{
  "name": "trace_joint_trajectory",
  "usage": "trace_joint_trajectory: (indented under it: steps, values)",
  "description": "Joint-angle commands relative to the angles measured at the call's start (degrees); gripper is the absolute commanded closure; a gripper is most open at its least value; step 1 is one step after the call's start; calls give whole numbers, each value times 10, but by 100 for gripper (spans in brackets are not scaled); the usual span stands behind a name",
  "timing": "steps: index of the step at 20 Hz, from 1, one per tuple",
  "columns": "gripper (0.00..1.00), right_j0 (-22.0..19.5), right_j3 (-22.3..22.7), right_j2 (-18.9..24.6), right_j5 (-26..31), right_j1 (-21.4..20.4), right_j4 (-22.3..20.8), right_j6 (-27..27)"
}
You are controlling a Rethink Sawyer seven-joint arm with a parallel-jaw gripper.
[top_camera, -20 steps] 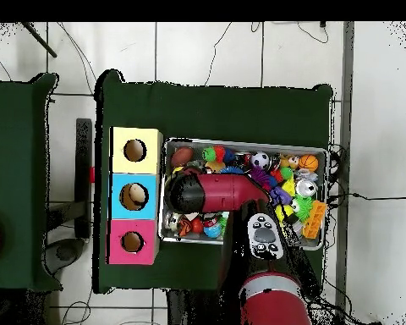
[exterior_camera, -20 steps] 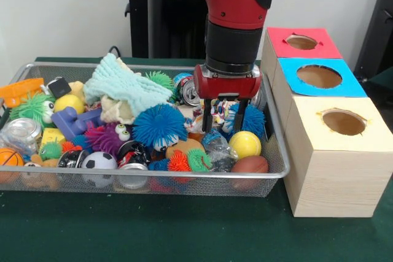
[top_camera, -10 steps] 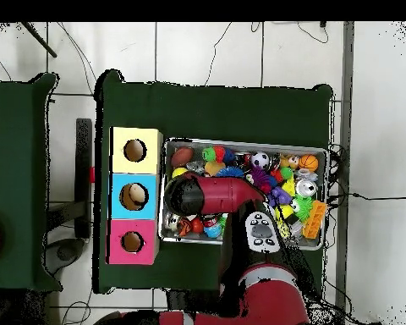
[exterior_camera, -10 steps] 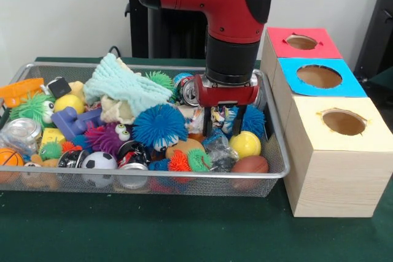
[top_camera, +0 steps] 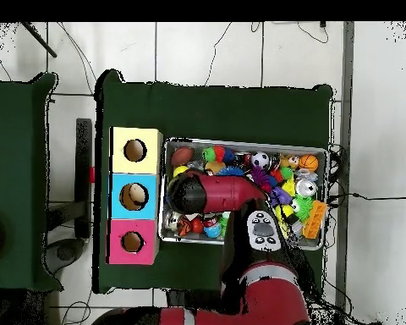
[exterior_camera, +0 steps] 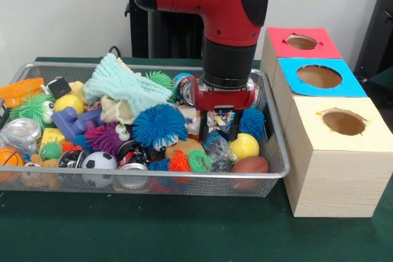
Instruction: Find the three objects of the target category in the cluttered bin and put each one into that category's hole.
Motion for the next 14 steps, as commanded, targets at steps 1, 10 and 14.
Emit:
trace_joint_trajectory:
  steps: [1, 10, 14]
  values:
    - [0, -8, -37, 25, -55, 69, -17, 64]
    - [0, -15, -64, 36, -51, 80, -15, 52]
    - [0, -14, -44, 34, -55, 70, -17, 59]
